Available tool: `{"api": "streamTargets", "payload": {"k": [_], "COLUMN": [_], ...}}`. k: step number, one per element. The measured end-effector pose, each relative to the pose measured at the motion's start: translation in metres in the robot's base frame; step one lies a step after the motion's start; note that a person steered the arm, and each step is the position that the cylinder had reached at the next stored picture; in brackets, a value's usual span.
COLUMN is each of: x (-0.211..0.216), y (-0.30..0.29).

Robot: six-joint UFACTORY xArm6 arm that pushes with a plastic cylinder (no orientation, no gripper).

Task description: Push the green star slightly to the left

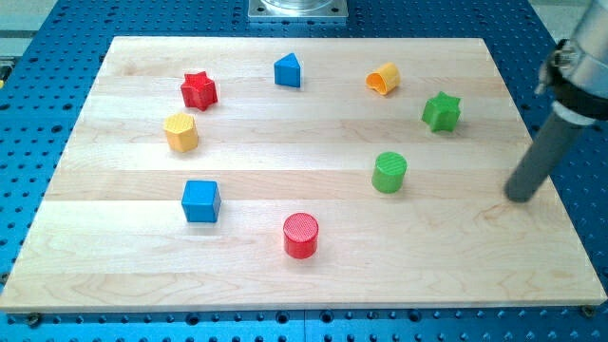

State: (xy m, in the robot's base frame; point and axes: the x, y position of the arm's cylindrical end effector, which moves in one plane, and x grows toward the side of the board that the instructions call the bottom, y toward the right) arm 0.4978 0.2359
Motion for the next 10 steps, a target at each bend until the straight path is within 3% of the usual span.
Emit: {"api": "streamTargets", "payload": {"k": [1, 2, 3, 4, 5, 7, 10], "x": [0.004, 0.005, -0.037, -0.050, -0.088, -0.120, -0.119], "y": [-0.079, -0.058, 0.001, 0.042, 0.061, 0.057, 0.015]}}
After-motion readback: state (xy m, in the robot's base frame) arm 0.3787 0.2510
